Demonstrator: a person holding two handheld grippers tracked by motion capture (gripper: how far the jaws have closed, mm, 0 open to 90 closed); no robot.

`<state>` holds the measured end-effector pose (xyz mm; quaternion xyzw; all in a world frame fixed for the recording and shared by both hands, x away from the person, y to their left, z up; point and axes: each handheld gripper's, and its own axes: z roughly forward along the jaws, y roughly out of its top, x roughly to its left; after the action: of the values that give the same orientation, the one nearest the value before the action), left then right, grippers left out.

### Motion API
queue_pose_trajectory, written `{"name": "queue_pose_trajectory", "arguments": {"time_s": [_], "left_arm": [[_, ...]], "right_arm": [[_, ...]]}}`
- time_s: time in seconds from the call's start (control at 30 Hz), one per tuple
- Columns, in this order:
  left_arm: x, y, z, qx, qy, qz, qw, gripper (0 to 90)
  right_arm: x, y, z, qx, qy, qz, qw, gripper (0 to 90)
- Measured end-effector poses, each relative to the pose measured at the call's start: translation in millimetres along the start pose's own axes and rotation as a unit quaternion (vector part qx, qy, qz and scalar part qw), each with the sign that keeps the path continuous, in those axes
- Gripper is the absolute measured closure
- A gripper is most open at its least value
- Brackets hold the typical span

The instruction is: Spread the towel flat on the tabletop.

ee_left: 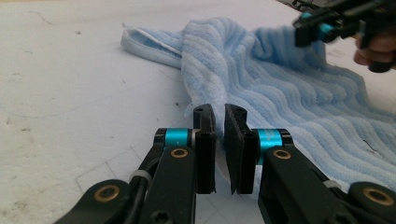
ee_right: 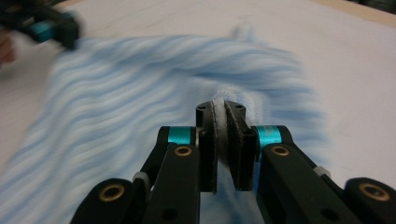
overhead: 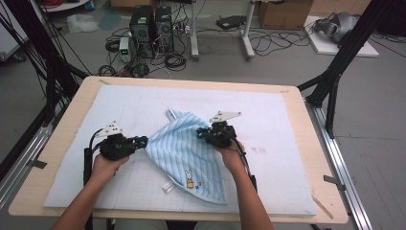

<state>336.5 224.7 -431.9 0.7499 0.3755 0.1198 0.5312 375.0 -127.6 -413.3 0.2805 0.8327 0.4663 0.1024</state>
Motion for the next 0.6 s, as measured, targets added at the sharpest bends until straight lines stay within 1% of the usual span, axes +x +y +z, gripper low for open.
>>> {"name": "queue_pose_trajectory", "arguments": {"time_s": [0.03,0.1,0.17,0.2,0.23,0.27,0.3,0.33,0.4,0.43,0.47,0.5,0.53,0.57,0.6], "left_arm": [[0.2,0.0,-0.2,-0.001,0.0,-0.001,1.0,82.3],[0.8,0.2,-1.3,-0.002,0.001,-0.001,1.0,82.3],[1.1,0.5,-1.7,-0.004,0.004,-0.001,1.0,82.2],[1.3,0.6,-1.9,-0.004,0.006,-0.003,1.0,82.1],[1.7,0.8,-2.2,-0.005,0.007,-0.004,1.0,81.1],[2.0,0.9,-2.2,-0.006,0.01,-0.007,0.9999,78.6],[2.5,0.9,-2.3,-0.006,0.013,-0.01,0.9998,75.9],[2.8,0.9,-2.2,-0.005,0.017,-0.013,0.9998,73.0],[3.0,0.7,-2.1,-0.003,0.022,-0.014,0.9996,69.9],[3.2,0.7,-1.9,-0.002,0.025,-0.015,0.9996,68.8],[3.4,0.6,-1.7,-0.002,0.025,-0.016,0.9995,67.6],[3.8,0.4,-1.5,-0.002,0.027,-0.016,0.9995,67.3],[4.3,0.3,-1.5,0.0,0.028,-0.016,0.9995,66.9],[4.4,0.2,-1.5,0.0,0.028,-0.018,0.9994,66.6],[4.6,0.2,-1.6,0.0,0.03,-0.017,0.9994,66.5]], "right_arm": [[8.2,-0.2,2.6,0.003,0.015,-0.011,0.9998,84.1],[22.3,0.0,9.2,0.027,0.04,-0.028,0.9984,84.1],[34.9,0.5,14.4,0.043,0.067,-0.047,0.9957,84.1],[40.6,0.5,17.2,0.05,0.075,-0.059,0.9942,84.1],[45.4,-0.1,20.1,0.06,0.086,-0.065,0.9924,84.1],[49.1,-1.6,23.4,0.072,0.092,-0.069,0.9908,84.1],[52.0,-3.9,27.0,0.084,0.092,-0.077,0.9893,84.1],[54.0,-7.6,30.0,0.087,0.092,-0.079,0.9888,84.1],[54.4,-17.1,35.4,0.091,0.093,-0.067,0.9892,84.0],[53.8,-20.6,36.0,0.085,0.095,-0.061,0.99,83.1],[53.0,-22.0,34.3,0.076,0.096,-0.053,0.9911,79.2],[51.9,-21.6,32.0,0.071,0.092,-0.045,0.9922,72.1],[50.5,-20.5,28.3,0.065,0.091,-0.034,0.9931,67.8],[47.7,-19.1,23.8,0.05,0.095,-0.022,0.9939,65.2],[45.0,-17.2,17.5,0.034,0.095,-0.012,0.9948,61.6]]}}
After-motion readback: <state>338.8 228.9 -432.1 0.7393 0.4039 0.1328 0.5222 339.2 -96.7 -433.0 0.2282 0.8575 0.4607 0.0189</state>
